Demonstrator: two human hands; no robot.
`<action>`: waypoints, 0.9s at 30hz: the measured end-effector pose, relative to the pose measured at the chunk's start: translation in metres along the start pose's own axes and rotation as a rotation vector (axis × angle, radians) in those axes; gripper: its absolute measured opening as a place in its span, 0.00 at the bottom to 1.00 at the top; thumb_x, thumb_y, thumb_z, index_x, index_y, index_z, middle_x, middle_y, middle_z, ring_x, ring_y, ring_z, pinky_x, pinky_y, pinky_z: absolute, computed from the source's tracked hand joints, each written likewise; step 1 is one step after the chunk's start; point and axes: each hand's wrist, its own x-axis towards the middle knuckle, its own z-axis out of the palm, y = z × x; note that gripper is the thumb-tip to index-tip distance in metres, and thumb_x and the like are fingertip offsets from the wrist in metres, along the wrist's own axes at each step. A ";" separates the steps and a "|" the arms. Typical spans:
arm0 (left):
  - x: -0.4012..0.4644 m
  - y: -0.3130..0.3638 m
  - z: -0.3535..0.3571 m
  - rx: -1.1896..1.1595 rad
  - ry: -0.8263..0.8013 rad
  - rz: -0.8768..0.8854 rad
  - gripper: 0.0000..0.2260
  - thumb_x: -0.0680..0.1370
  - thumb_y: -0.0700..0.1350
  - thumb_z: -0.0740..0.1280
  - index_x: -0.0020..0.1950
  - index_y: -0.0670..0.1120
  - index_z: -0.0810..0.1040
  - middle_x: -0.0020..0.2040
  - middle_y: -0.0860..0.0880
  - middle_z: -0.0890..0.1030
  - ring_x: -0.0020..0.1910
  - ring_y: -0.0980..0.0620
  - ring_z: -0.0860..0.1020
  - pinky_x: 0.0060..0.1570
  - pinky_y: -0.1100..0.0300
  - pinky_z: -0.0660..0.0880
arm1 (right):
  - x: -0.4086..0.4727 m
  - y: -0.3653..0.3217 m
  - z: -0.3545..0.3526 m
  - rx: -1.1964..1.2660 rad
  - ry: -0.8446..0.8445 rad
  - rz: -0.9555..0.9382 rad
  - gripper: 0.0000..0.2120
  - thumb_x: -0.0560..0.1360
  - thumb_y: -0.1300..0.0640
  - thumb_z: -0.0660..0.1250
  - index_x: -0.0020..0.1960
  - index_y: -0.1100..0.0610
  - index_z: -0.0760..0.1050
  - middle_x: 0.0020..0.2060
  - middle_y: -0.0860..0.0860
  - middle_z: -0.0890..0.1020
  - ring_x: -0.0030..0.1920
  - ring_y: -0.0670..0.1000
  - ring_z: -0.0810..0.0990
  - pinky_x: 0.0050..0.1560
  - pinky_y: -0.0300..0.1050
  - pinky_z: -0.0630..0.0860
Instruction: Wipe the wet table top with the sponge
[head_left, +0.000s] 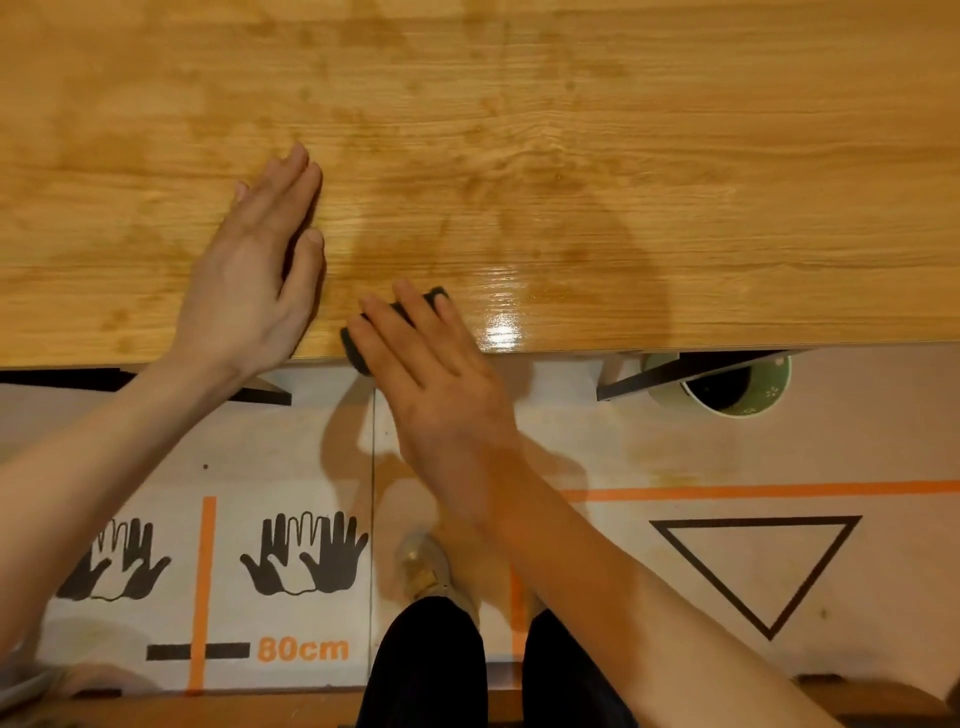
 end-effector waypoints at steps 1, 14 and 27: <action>0.000 0.000 0.000 -0.001 -0.002 0.006 0.24 0.86 0.49 0.52 0.81 0.42 0.61 0.82 0.46 0.59 0.82 0.49 0.55 0.79 0.65 0.45 | 0.002 0.000 0.000 0.006 -0.040 -0.025 0.25 0.73 0.73 0.62 0.70 0.64 0.71 0.69 0.60 0.73 0.73 0.61 0.66 0.76 0.56 0.56; -0.003 0.001 0.000 -0.026 -0.007 -0.004 0.26 0.86 0.51 0.52 0.82 0.43 0.58 0.83 0.47 0.56 0.81 0.55 0.51 0.77 0.68 0.40 | -0.027 0.085 -0.092 0.022 -0.131 0.380 0.20 0.83 0.60 0.54 0.74 0.60 0.66 0.75 0.52 0.66 0.78 0.51 0.55 0.78 0.52 0.49; -0.005 0.004 0.001 -0.013 0.021 0.001 0.25 0.85 0.50 0.53 0.81 0.41 0.61 0.82 0.45 0.58 0.79 0.56 0.52 0.80 0.60 0.46 | -0.010 0.057 -0.078 0.025 -0.189 0.386 0.21 0.83 0.52 0.57 0.74 0.53 0.66 0.76 0.48 0.61 0.79 0.53 0.49 0.78 0.53 0.44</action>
